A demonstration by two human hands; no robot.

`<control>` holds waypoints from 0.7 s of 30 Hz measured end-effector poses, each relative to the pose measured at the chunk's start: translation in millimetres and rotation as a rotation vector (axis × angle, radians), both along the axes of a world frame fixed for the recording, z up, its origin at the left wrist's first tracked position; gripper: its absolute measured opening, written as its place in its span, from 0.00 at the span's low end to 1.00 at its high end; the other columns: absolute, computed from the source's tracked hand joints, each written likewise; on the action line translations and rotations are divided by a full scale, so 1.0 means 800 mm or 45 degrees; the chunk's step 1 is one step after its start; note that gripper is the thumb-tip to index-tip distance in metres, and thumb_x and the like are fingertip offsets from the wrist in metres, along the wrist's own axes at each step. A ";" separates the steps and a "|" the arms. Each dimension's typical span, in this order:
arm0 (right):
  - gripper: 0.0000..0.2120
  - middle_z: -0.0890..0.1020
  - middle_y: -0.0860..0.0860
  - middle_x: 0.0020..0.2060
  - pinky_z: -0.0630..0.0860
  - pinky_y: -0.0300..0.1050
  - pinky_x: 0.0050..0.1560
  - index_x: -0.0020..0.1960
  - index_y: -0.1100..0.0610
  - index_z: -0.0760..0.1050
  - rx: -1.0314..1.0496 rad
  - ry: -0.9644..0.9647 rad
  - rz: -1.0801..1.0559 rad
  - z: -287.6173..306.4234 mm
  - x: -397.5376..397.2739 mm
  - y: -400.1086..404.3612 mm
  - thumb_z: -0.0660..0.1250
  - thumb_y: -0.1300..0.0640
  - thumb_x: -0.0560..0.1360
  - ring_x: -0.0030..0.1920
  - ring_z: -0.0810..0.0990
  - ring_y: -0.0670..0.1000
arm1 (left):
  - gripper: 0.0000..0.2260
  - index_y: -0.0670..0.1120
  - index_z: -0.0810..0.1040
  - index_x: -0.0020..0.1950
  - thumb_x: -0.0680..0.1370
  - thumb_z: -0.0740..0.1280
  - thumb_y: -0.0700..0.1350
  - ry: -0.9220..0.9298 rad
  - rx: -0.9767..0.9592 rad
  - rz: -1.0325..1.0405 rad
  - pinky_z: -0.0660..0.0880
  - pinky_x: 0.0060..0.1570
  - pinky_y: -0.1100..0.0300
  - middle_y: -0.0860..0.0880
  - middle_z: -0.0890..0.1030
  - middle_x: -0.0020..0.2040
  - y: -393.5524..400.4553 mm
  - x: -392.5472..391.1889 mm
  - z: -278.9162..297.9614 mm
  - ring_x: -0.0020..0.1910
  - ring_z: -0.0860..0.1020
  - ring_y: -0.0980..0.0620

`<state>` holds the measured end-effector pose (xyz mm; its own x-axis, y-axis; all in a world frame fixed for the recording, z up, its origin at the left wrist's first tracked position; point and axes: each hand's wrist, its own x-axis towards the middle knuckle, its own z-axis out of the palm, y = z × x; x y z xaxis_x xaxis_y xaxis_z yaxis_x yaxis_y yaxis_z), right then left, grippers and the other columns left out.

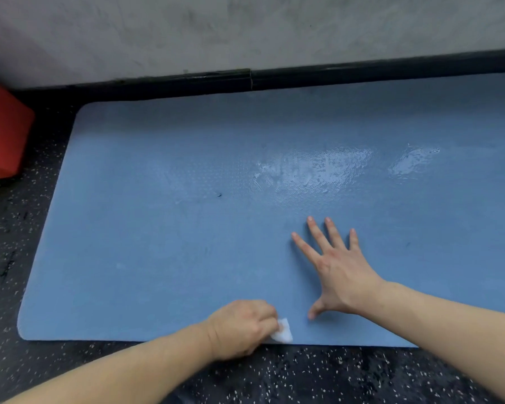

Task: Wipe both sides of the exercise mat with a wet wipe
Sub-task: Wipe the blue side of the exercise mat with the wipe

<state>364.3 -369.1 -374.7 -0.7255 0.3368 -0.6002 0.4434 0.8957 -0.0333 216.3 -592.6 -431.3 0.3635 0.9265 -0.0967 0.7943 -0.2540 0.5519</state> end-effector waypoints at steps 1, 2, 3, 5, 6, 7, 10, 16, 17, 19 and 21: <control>0.77 0.25 0.56 0.80 0.45 0.77 0.77 0.82 0.44 0.25 0.012 -0.015 -0.014 0.001 0.003 0.007 0.75 0.20 0.55 0.81 0.30 0.67 | 0.05 0.46 0.75 0.51 0.77 0.68 0.39 -0.016 0.057 0.136 0.75 0.41 0.54 0.48 0.77 0.49 0.004 -0.003 -0.005 0.43 0.75 0.48; 0.77 0.24 0.56 0.80 0.46 0.77 0.77 0.81 0.44 0.25 0.017 -0.029 -0.034 0.000 0.005 0.013 0.75 0.21 0.55 0.81 0.30 0.67 | 0.05 0.46 0.74 0.50 0.77 0.68 0.39 -0.018 0.079 0.225 0.76 0.40 0.54 0.48 0.78 0.49 0.006 -0.001 -0.006 0.43 0.75 0.48; 0.78 0.24 0.56 0.80 0.47 0.77 0.77 0.81 0.44 0.25 0.017 -0.047 -0.050 -0.001 0.007 0.018 0.75 0.21 0.54 0.81 0.30 0.67 | 0.04 0.47 0.74 0.50 0.77 0.68 0.40 -0.024 0.068 0.226 0.76 0.39 0.53 0.48 0.78 0.49 0.005 0.006 -0.005 0.43 0.75 0.48; 0.79 0.23 0.57 0.79 0.48 0.78 0.77 0.81 0.45 0.24 0.022 -0.085 -0.043 -0.005 0.009 0.020 0.76 0.21 0.54 0.81 0.29 0.68 | 0.04 0.47 0.74 0.51 0.77 0.67 0.41 -0.020 0.043 -0.009 0.76 0.37 0.54 0.49 0.78 0.49 -0.001 0.030 -0.002 0.43 0.75 0.48; 0.79 0.23 0.57 0.78 0.48 0.78 0.76 0.81 0.45 0.23 0.030 -0.094 -0.034 -0.008 0.010 0.020 0.76 0.21 0.54 0.80 0.29 0.68 | 0.05 0.47 0.75 0.51 0.77 0.68 0.42 0.017 0.052 -0.139 0.75 0.37 0.56 0.49 0.78 0.48 0.000 0.036 0.000 0.43 0.75 0.49; 0.79 0.22 0.58 0.78 0.49 0.78 0.76 0.81 0.46 0.23 0.034 -0.097 -0.028 -0.009 0.010 0.019 0.76 0.21 0.54 0.80 0.29 0.69 | 0.06 0.47 0.75 0.51 0.76 0.69 0.41 0.044 0.046 -0.175 0.74 0.37 0.56 0.49 0.78 0.48 0.009 0.033 0.003 0.43 0.74 0.49; 0.79 0.22 0.58 0.78 0.48 0.78 0.76 0.81 0.46 0.23 0.014 -0.099 -0.029 -0.008 0.009 0.020 0.77 0.22 0.54 0.80 0.28 0.68 | 0.05 0.47 0.75 0.49 0.75 0.68 0.41 0.038 0.096 0.202 0.76 0.34 0.54 0.48 0.77 0.46 0.045 0.007 -0.004 0.41 0.76 0.47; 0.79 0.21 0.58 0.77 0.47 0.78 0.76 0.80 0.46 0.22 0.021 -0.111 -0.041 -0.008 0.008 0.019 0.77 0.22 0.55 0.80 0.27 0.69 | 0.03 0.43 0.76 0.50 0.77 0.65 0.40 0.061 -0.009 -0.330 0.76 0.36 0.53 0.45 0.77 0.46 0.050 0.041 0.008 0.42 0.76 0.43; 0.79 0.21 0.58 0.77 0.47 0.78 0.76 0.80 0.46 0.23 0.019 -0.112 -0.042 -0.008 0.008 0.019 0.77 0.22 0.55 0.80 0.27 0.68 | 0.04 0.43 0.76 0.50 0.77 0.64 0.41 0.082 0.010 -0.261 0.76 0.36 0.53 0.44 0.77 0.46 0.062 0.031 0.006 0.42 0.77 0.43; 0.79 0.21 0.58 0.78 0.46 0.78 0.76 0.81 0.45 0.23 0.009 -0.116 -0.045 -0.008 0.008 0.020 0.77 0.23 0.55 0.80 0.27 0.68 | 0.04 0.45 0.75 0.49 0.77 0.62 0.42 0.043 0.096 0.125 0.77 0.34 0.52 0.45 0.77 0.45 0.090 0.004 0.001 0.41 0.77 0.43; 0.79 0.22 0.58 0.78 0.46 0.78 0.76 0.81 0.45 0.23 0.001 -0.118 -0.051 -0.009 0.008 0.021 0.78 0.23 0.54 0.80 0.27 0.68 | 0.04 0.45 0.75 0.47 0.76 0.63 0.42 0.028 0.133 0.312 0.77 0.33 0.52 0.45 0.77 0.44 0.099 -0.004 -0.001 0.39 0.77 0.43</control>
